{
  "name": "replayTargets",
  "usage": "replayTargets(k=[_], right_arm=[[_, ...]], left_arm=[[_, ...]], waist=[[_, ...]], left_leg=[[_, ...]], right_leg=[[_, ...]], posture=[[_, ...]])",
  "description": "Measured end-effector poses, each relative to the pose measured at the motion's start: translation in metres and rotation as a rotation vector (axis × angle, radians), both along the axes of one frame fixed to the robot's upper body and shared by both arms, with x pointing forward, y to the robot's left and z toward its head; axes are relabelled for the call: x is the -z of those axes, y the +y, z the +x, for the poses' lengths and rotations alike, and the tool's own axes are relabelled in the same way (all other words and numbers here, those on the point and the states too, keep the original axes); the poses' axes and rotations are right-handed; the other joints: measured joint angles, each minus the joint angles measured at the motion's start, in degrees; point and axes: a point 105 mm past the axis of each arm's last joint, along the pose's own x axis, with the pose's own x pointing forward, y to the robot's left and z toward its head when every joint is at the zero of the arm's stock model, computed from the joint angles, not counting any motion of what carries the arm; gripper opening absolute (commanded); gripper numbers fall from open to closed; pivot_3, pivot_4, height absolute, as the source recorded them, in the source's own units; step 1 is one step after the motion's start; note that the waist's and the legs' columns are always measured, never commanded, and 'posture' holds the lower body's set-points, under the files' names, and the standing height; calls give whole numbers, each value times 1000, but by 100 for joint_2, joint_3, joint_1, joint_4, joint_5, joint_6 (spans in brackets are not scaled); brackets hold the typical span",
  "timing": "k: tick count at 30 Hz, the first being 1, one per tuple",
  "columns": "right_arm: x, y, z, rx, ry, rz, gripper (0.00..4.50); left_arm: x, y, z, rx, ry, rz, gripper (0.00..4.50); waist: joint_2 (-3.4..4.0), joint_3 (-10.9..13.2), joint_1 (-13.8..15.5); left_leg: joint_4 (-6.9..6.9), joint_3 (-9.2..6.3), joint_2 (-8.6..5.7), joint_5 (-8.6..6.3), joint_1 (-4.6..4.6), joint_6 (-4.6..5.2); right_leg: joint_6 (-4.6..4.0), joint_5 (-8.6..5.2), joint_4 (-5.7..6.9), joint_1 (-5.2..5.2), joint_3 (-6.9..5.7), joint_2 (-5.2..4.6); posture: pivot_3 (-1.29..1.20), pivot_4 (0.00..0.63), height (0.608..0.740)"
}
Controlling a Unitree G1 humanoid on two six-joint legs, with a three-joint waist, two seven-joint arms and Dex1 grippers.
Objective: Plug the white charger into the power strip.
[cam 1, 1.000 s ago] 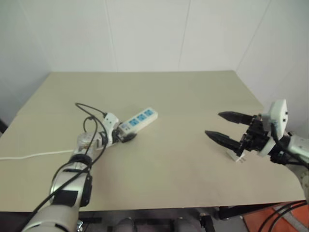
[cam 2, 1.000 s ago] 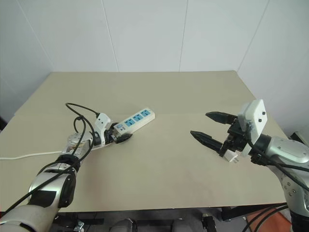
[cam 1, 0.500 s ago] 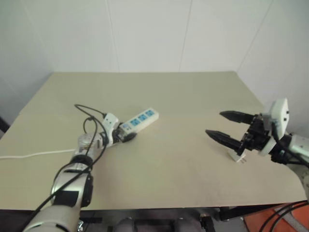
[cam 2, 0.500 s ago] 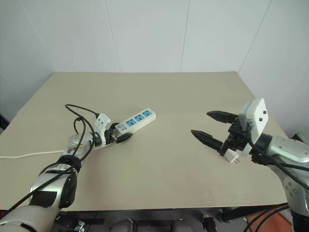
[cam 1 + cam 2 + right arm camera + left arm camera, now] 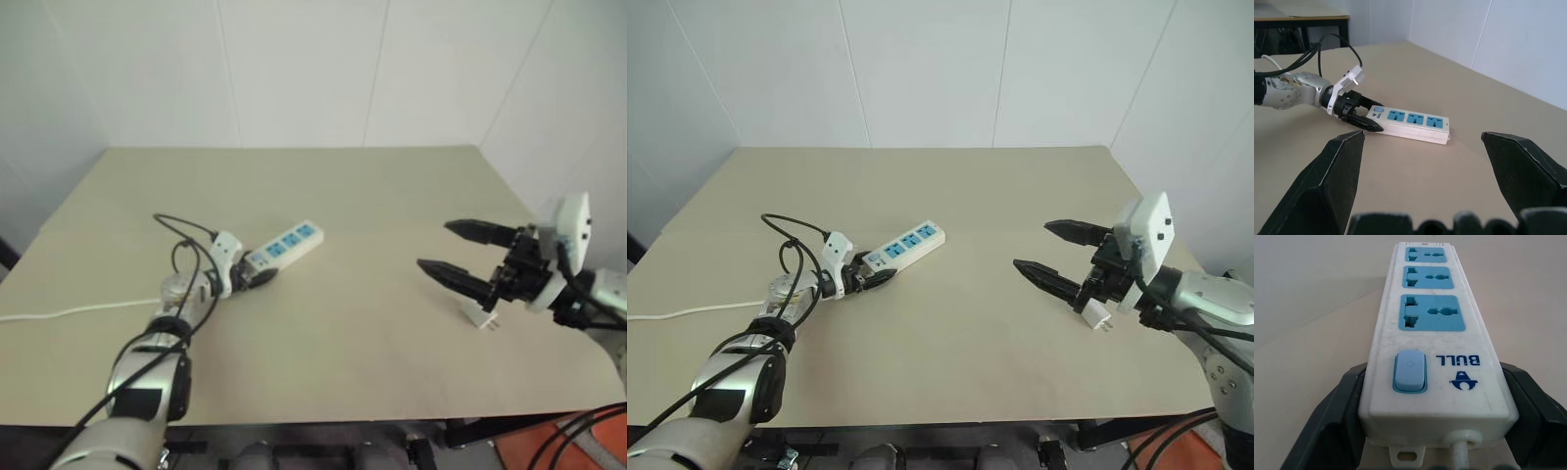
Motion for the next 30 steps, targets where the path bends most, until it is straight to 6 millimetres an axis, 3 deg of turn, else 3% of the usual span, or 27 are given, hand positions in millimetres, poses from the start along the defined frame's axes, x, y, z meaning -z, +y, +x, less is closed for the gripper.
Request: replayTargets(k=[6, 17, 24, 30], right_arm=[[-2, -2, 0, 5, -5, -3, 4500], [-2, -11, 6, 29, 5, -17, 4500], [1, -19, 11, 42, 26, -37, 4500], [1, -27, 17, 71, 38, -66, 4500]], left_arm=[[1, -10, -10, 119, -7, 17, 3290], [5, -65, -61, 591, -12, -4, 3290], [11, -74, -84, 719, -35, 93, 3290], [13, -75, -87, 720, -28, 126, 3290]], waist=[[0, 0, 13], [0, 0, 30], [1, 0, 8], [2, -1, -4]], left_leg=[[0, 0, 0, 0, -2, 0], [1, 0, -1, 0, -16, 0], [5, -1, -1, 0, -10, 0], [6, -1, 0, 0, -3, 0]], right_leg=[[-1, 1, -5, 2, -1, -1], [-3, 2, -9, -8, 0, -2], [-3, 2, -8, -3, 1, -3], [0, 0, -8, 3, 1, -3]], posture=[[0, 150, 740], [0, 150, 740], [0, 150, 740], [0, 150, 740]])
